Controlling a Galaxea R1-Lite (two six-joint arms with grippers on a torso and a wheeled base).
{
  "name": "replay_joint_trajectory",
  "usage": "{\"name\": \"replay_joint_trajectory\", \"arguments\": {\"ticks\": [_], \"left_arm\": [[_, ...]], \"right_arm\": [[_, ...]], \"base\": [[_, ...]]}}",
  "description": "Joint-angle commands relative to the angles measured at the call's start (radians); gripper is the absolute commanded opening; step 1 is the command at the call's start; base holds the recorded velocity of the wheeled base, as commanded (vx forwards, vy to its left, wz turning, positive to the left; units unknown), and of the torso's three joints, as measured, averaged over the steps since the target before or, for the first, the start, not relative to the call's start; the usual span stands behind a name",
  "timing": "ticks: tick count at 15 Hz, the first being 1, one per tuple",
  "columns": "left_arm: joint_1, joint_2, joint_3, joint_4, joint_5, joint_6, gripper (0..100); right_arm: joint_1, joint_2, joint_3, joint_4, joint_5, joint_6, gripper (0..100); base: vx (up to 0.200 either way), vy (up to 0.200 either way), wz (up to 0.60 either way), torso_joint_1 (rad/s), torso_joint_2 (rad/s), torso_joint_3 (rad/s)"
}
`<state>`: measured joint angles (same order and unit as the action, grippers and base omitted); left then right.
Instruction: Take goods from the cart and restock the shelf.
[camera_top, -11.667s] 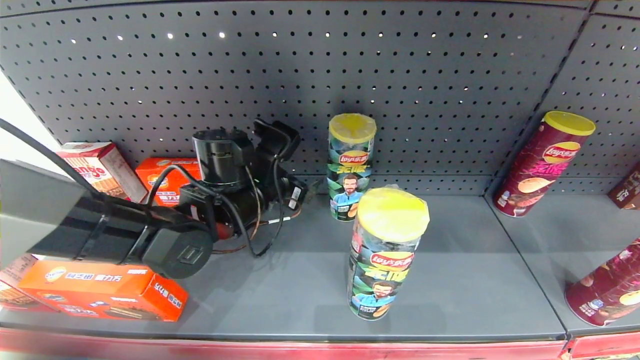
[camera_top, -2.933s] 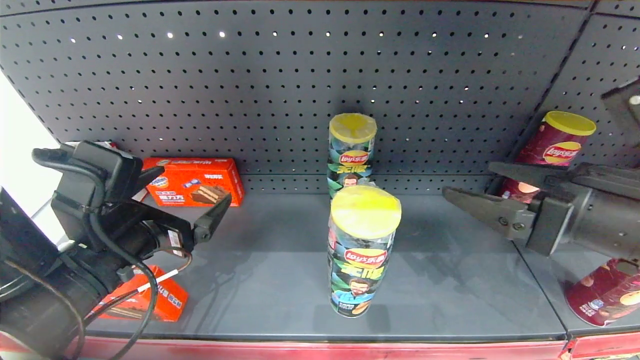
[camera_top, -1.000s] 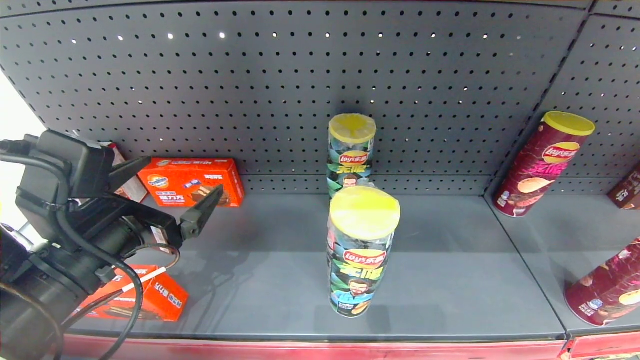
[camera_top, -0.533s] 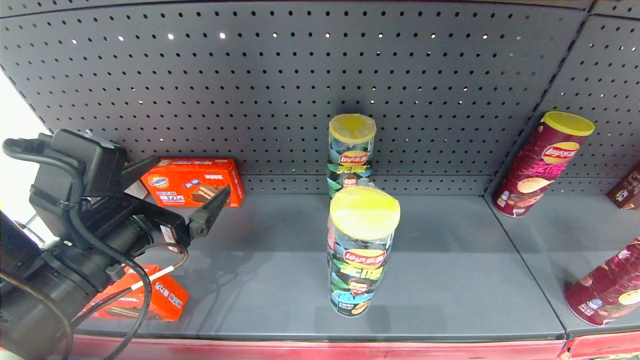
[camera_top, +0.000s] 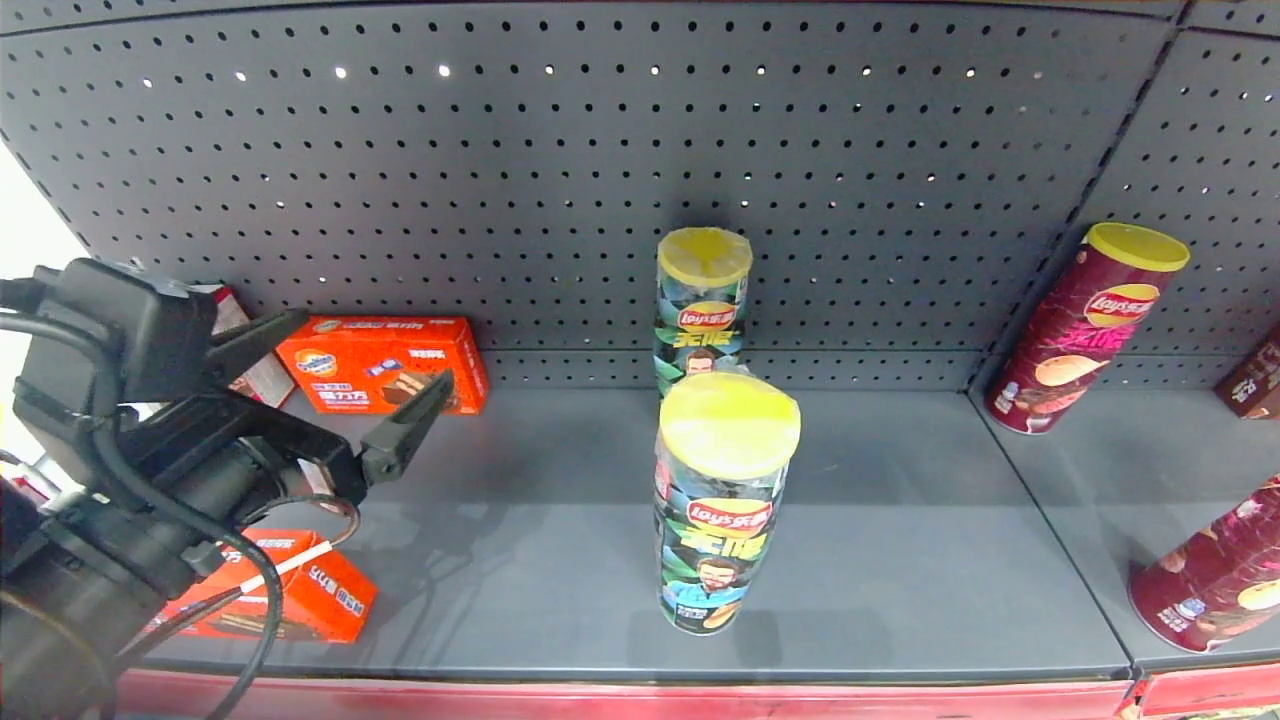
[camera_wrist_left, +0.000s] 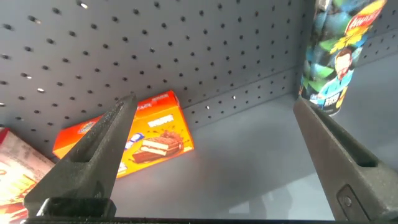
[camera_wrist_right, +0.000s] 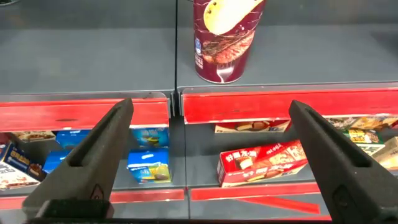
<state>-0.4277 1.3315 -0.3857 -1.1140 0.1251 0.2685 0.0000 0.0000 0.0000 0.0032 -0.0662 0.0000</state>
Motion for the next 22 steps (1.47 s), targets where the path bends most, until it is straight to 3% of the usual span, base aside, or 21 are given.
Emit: {"name": "replay_joint_trajectory", "arguments": {"ticks": [1,3,6,8,9,12,13,14,16,17,18,19,20,21,22], "left_arm": [[-0.002,-0.138,0.077,0.013,0.002,-0.005,100],[-0.006,-0.221,0.123,0.013,0.001,-0.015,100],[-0.074,-0.311,0.151,0.014,0.005,-0.029,100],[-0.077,-0.362,0.205,0.013,0.01,-0.032,100],[-0.085,-0.511,0.268,0.06,0.007,-0.025,100],[-0.086,-0.735,0.283,0.24,0.005,-0.028,100],[-0.011,-0.896,0.343,0.341,0.004,-0.037,100],[0.05,-1.014,0.386,0.381,0.004,-0.049,100],[0.171,-1.106,0.386,0.485,0.001,-0.123,100],[0.222,-1.109,0.386,0.514,-0.002,-0.144,100],[0.313,-1.143,0.386,0.614,-0.09,-0.17,100],[0.345,-1.167,0.386,0.649,-0.15,-0.184,100],[0.423,-1.224,0.386,0.783,-0.317,-0.224,100],[0.432,-1.244,0.386,0.836,-0.357,-0.227,100],[0.431,-1.331,0.386,1.045,-0.412,-0.218,100]], "right_arm": [[0.0,0.0,0.0,0.0,0.0,0.0,100],[0.0,0.0,0.0,0.0,0.0,0.0,100],[0.0,0.0,0.0,0.0,0.0,0.0,100],[0.0,0.0,0.0,0.0,0.0,0.0,100],[0.0,0.0,0.0,0.0,0.0,0.0,100],[0.0,0.0,0.0,0.0,0.0,0.0,100],[0.0,0.0,0.0,0.0,0.0,0.0,100],[0.0,0.0,0.0,0.0,0.0,0.0,100],[0.0,0.0,0.0,0.0,0.0,0.0,100],[0.0,0.0,0.0,0.0,0.0,0.0,100],[0.0,0.0,0.0,0.0,0.0,0.0,100],[0.0,0.0,0.0,0.0,0.0,0.0,100],[0.0,0.0,0.0,0.0,0.0,0.0,100],[0.0,0.0,0.0,0.0,0.0,0.0,100],[0.0,0.0,0.0,0.0,0.0,0.0,100]], "base": [[0.0,0.0,0.0,0.0,0.0,0.0],[0.0,0.0,0.0,0.0,0.0,0.0],[0.0,0.0,0.0,0.0,0.0,0.0],[0.0,0.0,0.0,0.0,0.0,0.0],[0.0,0.0,0.0,0.0,0.0,0.0],[0.0,0.0,0.0,0.0,0.0,0.0],[0.0,0.0,0.0,0.0,0.0,0.0],[0.0,0.0,0.0,0.0,0.0,0.0],[0.0,0.0,0.0,0.0,0.0,0.0],[0.0,0.0,0.0,0.0,0.0,0.0],[0.0,0.0,0.0,0.0,0.0,0.0],[0.0,0.0,0.0,0.0,0.0,0.0],[0.0,0.0,0.0,0.0,0.0,0.0],[0.0,0.0,0.0,0.0,0.0,0.0],[0.0,0.0,0.0,0.0,0.0,0.0]]}}
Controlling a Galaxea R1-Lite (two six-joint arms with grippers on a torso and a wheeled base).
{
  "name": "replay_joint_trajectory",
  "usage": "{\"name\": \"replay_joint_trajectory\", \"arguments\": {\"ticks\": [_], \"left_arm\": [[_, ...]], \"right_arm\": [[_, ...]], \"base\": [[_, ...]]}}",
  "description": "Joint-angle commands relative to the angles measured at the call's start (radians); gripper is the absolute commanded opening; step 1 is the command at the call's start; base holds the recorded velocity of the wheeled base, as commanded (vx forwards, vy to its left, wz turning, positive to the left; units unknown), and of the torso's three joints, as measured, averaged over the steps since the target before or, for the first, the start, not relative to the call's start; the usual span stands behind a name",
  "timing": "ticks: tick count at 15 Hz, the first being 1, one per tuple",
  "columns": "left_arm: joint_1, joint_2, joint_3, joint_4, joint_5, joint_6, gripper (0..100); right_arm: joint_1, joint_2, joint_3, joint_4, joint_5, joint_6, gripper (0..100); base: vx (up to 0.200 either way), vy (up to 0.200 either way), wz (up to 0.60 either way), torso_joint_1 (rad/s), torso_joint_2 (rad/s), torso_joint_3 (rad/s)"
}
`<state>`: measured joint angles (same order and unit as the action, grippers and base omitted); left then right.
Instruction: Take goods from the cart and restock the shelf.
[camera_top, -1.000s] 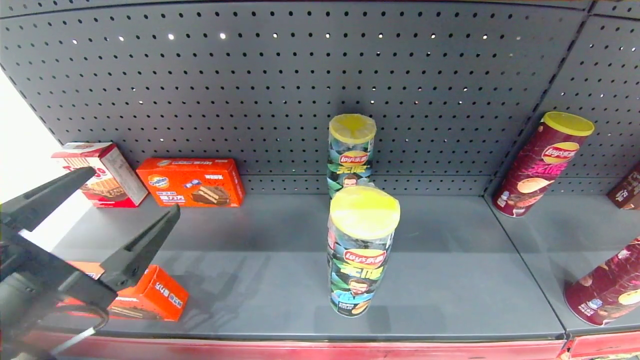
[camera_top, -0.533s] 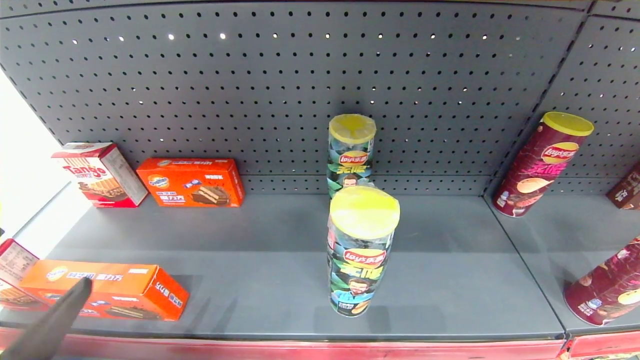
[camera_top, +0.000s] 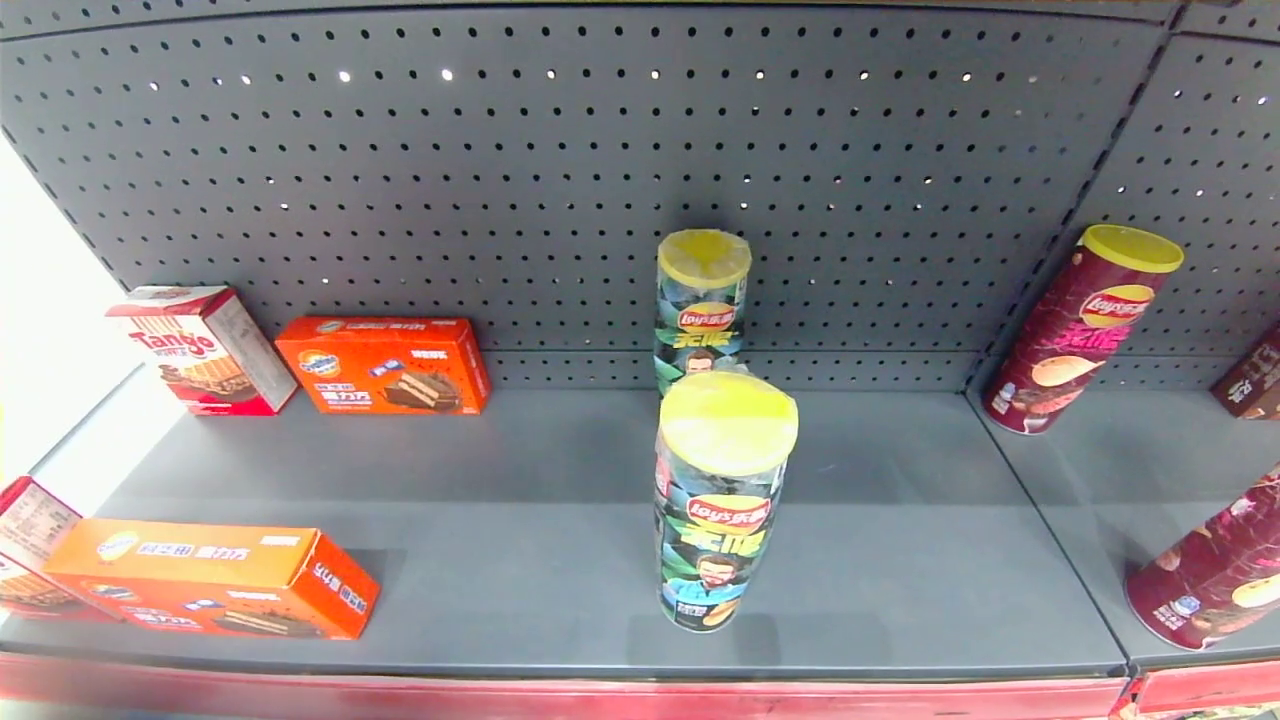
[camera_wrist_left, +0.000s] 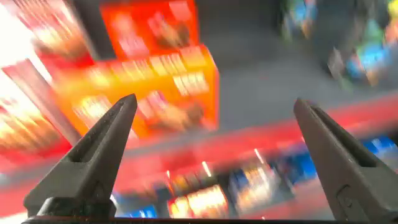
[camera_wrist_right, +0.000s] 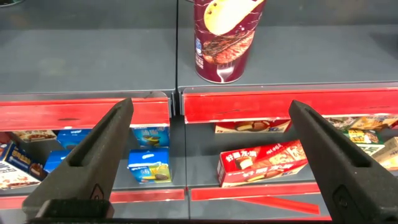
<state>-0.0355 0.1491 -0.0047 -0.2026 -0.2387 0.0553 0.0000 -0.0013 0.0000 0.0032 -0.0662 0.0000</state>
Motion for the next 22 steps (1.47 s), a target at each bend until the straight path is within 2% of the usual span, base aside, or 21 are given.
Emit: {"name": "replay_joint_trajectory", "arguments": {"ticks": [1,3,8,9,10,11,12,13,14,15,16,19,22], "left_arm": [[0.039,-0.149,0.0,0.167,-0.054,-0.008,100],[0.036,-0.149,0.005,0.137,-0.042,-0.014,100],[0.036,-0.149,0.005,0.137,-0.048,-0.02,100],[0.036,-0.149,0.005,0.137,-0.06,-0.034,100],[0.037,-0.149,0.005,0.141,-0.025,-0.038,100],[0.037,-0.149,0.005,0.143,0.134,-0.029,100],[0.037,-0.149,0.005,0.143,0.164,-0.028,100],[0.037,-0.149,0.0,0.229,0.322,-0.017,100],[0.036,-0.149,0.0,0.215,0.257,0.005,100],[0.034,-0.149,0.0,0.215,0.233,0.017,100],[0.032,-0.149,0.0,0.218,0.177,0.021,100],[0.034,-0.149,0.002,0.213,0.2,0.021,100],[0.034,-0.149,0.003,0.213,0.18,0.02,100]], "right_arm": [[0.0,0.001,0.0,0.0,0.0,0.0,100],[0.0,0.001,0.0,0.0,0.0,0.0,100],[0.0,0.001,0.0,0.0,0.0,0.0,100],[0.0,0.001,0.0,0.0,0.0,0.0,100],[0.0,0.001,0.0,0.0,0.0,0.0,100],[0.0,0.001,0.0,0.0,0.0,0.0,100],[0.0,0.001,0.0,0.0,0.0,0.0,100],[0.0,0.001,0.0,0.0,0.0,0.0,100],[0.0,0.001,0.0,0.0,0.0,0.0,100],[0.0,0.001,0.0,0.0,0.0,0.0,100],[0.0,0.001,0.0,0.0,0.0,0.0,100],[0.0,0.001,0.0,0.0,0.0,0.0,100],[0.0,0.001,0.0,0.0,0.006,-0.002,100]], "base": [[0.0,0.0,0.0,0.0,0.0,0.0],[0.0,0.0,0.0,0.0,0.0,0.0],[0.0,0.0,0.0,0.0,0.0,0.0],[0.0,0.0,0.0,0.0,0.0,0.0],[0.0,0.0,0.0,0.0,0.0,0.0],[0.0,0.0,0.0,0.0,0.0,0.0],[0.0,0.0,0.0,0.0,0.0,0.0],[0.0,0.0,0.0,0.0,0.0,0.0],[0.0,0.0,0.0,0.0,0.0,0.0],[0.0,0.0,0.0,0.0,0.0,0.0],[0.0,0.0,0.0,0.0,0.0,0.0],[0.0,0.0,0.0,0.0,0.0,0.0],[0.0,0.0,0.0,0.0,0.0,0.0]]}}
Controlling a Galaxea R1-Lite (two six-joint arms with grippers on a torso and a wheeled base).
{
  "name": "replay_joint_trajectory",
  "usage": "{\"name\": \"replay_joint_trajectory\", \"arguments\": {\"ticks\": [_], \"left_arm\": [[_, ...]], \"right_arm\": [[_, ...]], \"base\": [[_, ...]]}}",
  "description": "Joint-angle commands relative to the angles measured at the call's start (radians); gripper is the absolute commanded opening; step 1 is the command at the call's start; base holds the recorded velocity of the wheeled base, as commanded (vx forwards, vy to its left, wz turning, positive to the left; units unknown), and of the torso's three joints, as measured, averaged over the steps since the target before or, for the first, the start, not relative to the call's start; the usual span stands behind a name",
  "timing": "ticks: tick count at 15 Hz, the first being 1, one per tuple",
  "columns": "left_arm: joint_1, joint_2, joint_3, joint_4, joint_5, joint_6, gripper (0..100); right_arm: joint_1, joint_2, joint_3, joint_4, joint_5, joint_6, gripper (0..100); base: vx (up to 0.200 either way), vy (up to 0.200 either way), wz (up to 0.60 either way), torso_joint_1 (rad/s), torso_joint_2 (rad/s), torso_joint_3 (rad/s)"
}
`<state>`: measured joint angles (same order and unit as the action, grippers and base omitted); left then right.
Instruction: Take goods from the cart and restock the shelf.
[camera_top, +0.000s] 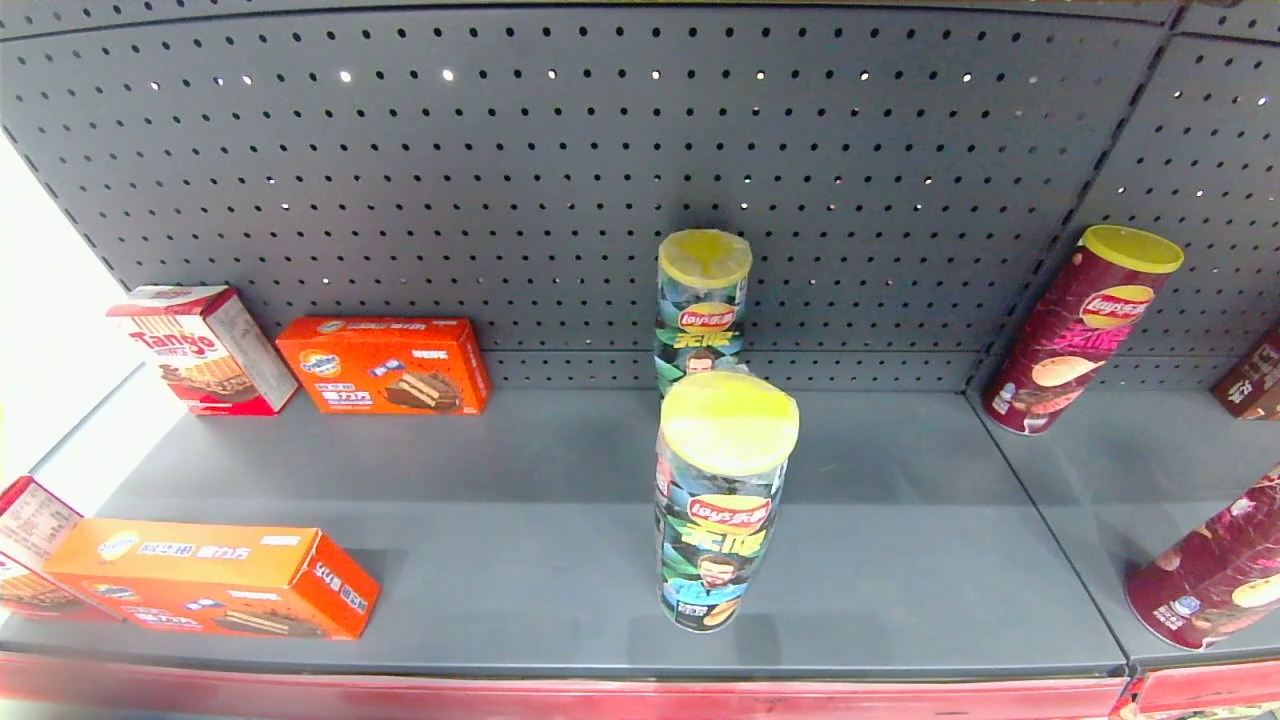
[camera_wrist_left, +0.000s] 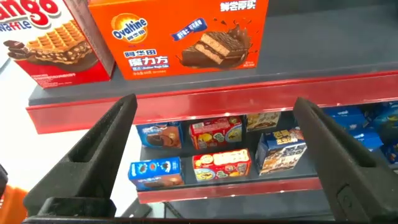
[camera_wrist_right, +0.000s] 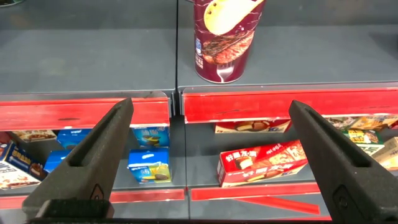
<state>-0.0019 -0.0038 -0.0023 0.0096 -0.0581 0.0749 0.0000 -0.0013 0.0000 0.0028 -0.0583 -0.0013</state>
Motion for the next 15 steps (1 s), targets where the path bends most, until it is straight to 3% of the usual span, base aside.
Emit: {"name": "replay_joint_trajectory", "arguments": {"ticks": [1,15], "left_arm": [[-0.001,0.004,0.001,0.0,-0.002,0.0,100],[0.0,0.004,0.001,0.0,-0.035,-0.001,100]], "right_arm": [[0.0,0.001,0.0,0.0,0.003,0.0,100],[0.002,0.001,0.0,0.0,0.049,0.007,100]], "base": [[0.0,0.0,0.0,0.0,0.0,0.0],[0.0,0.0,0.0,0.0,0.0,0.0]]}}
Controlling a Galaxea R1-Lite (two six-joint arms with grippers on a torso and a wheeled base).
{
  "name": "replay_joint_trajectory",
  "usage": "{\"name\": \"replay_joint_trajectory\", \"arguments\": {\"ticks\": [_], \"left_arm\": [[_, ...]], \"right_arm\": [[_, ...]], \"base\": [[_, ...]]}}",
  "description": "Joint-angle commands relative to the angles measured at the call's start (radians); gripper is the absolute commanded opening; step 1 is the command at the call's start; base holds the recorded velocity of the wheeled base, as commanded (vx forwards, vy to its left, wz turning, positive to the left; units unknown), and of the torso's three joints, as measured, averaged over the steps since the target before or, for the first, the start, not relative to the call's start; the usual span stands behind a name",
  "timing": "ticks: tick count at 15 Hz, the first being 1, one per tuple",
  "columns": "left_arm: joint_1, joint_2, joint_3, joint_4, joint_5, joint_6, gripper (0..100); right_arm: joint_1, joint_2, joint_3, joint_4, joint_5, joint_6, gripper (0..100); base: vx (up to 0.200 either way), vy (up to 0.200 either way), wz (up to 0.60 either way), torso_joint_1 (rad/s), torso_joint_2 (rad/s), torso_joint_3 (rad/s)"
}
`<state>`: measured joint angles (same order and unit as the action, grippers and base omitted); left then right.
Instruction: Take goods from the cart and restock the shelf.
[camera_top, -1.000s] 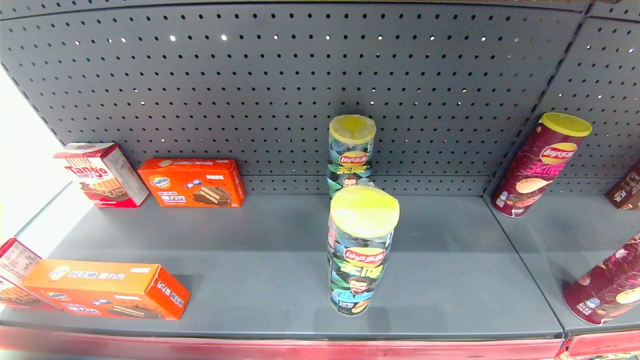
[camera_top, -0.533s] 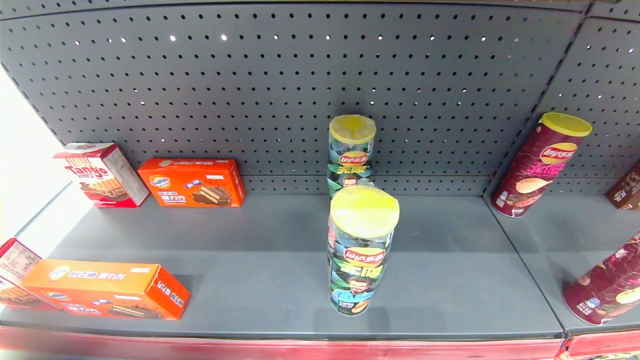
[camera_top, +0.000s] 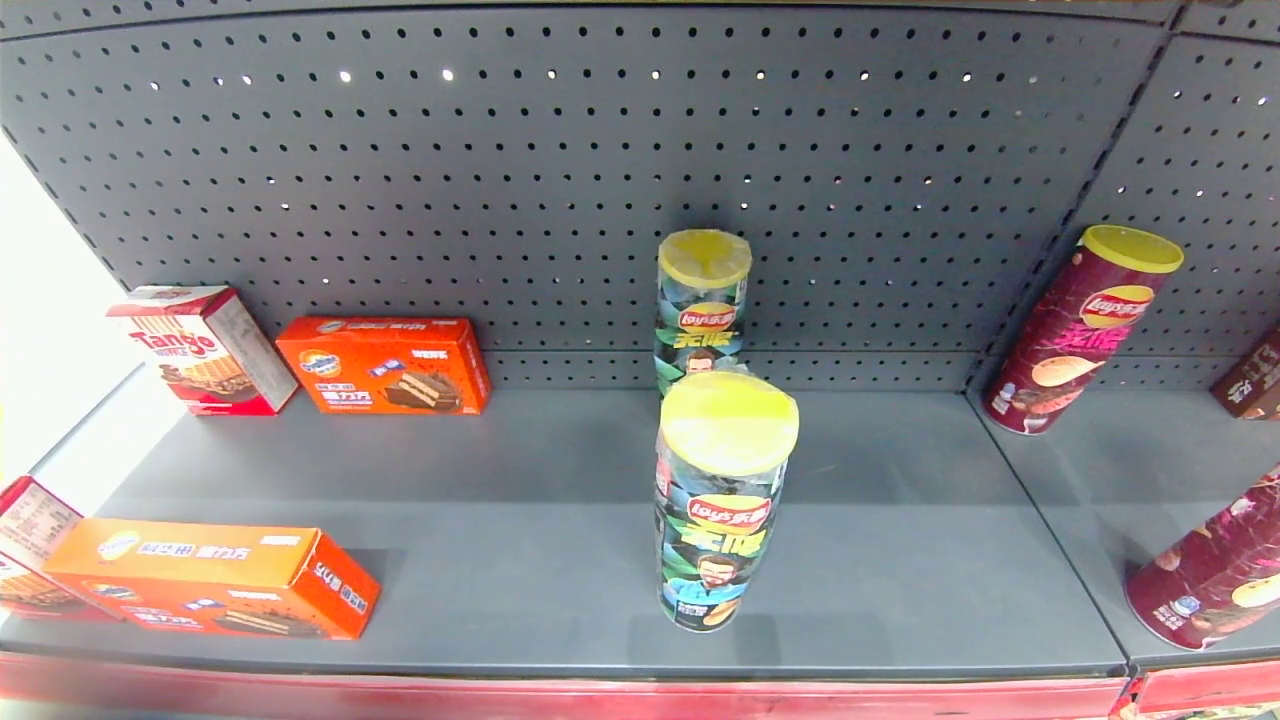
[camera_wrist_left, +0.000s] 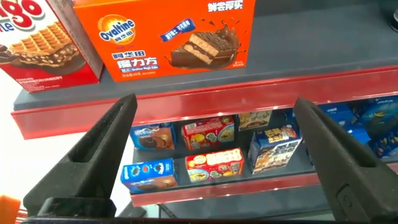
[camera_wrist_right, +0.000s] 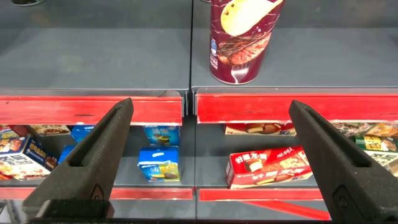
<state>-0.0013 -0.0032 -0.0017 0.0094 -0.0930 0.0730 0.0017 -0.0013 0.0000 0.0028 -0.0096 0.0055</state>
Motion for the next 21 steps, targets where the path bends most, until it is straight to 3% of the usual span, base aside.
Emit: {"name": "replay_joint_trajectory", "arguments": {"ticks": [1,6,7,8,12,21], "left_arm": [[0.0,0.003,0.0,0.0,0.001,-0.002,100],[0.0,0.003,0.0,0.0,0.036,-0.005,100],[0.0,0.003,0.0,0.0,0.038,-0.015,100],[0.0,0.003,0.0,-0.002,0.041,-0.05,100],[0.0,0.003,0.0,-0.002,0.038,-0.039,100],[0.0,0.003,0.0,-0.005,0.047,-0.052,100]], "right_arm": [[0.0,0.001,0.0,0.0,-0.001,0.001,100],[-0.002,0.001,0.0,0.0,-0.003,-0.002,100],[-0.002,0.001,0.0,-0.001,-0.003,-0.002,100],[-0.002,0.001,0.0,-0.001,-0.001,-0.002,100],[-0.002,0.001,0.0,0.0,-0.003,-0.002,100],[-0.002,0.001,0.0,0.0,-0.003,-0.002,100]], "base": [[0.0,0.0,0.0,0.0,0.0,0.0],[0.0,0.0,0.0,0.0,0.0,0.0],[0.0,0.0,0.0,0.0,0.0,0.0],[0.0,0.0,0.0,0.0,0.0,0.0],[0.0,0.0,0.0,0.0,0.0,0.0],[-0.022,0.0,0.0,0.0,0.0,0.0]]}}
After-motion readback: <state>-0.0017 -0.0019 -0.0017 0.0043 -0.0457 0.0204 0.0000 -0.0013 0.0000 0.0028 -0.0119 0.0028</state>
